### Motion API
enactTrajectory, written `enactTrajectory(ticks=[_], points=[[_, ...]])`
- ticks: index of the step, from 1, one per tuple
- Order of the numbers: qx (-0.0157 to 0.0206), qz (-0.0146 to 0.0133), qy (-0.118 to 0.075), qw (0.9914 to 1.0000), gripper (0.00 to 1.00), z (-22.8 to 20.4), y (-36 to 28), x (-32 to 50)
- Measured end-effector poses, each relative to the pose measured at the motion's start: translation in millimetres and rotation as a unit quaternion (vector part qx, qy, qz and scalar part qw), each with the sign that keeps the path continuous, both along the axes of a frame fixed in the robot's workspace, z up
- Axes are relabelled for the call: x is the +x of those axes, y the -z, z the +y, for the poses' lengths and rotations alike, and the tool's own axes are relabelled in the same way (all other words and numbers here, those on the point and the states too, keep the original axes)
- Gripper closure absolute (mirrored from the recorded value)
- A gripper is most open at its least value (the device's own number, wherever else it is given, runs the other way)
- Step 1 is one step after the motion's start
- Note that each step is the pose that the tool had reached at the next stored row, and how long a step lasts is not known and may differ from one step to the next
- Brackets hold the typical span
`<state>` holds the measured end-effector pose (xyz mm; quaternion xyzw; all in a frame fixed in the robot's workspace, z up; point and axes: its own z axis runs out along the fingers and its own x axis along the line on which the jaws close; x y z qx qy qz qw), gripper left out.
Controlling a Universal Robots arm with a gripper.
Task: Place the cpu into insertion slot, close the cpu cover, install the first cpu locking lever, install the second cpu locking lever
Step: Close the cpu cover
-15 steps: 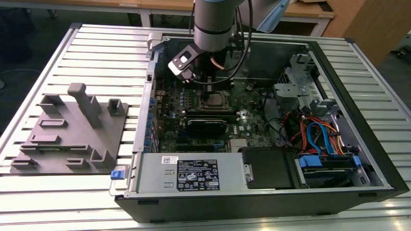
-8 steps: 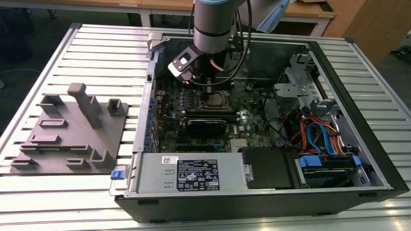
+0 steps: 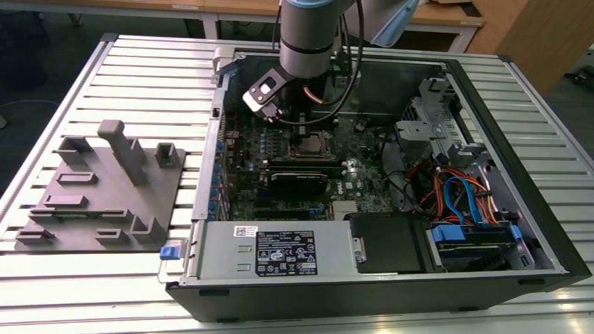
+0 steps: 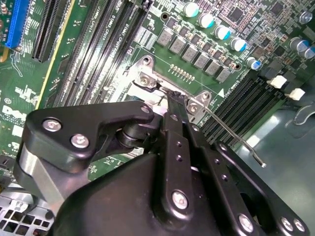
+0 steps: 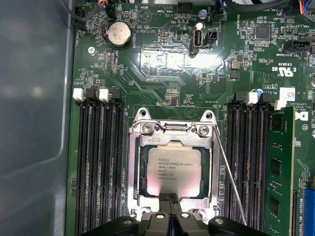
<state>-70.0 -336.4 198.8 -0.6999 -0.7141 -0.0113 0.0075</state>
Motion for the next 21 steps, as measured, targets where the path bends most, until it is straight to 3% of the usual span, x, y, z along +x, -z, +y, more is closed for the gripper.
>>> enactTrajectory(ticks=[9,19,21], points=[[0.0002,-0.0001,0.0,1.0,0.9,0.0,-4.6,0.6],[0.0002,-0.0001,0.0,1.0,0.9,0.0,-4.6,30.6],[0.0002,-0.0001,0.0,1.0,0.9,-0.1,-4.6,32.6]])
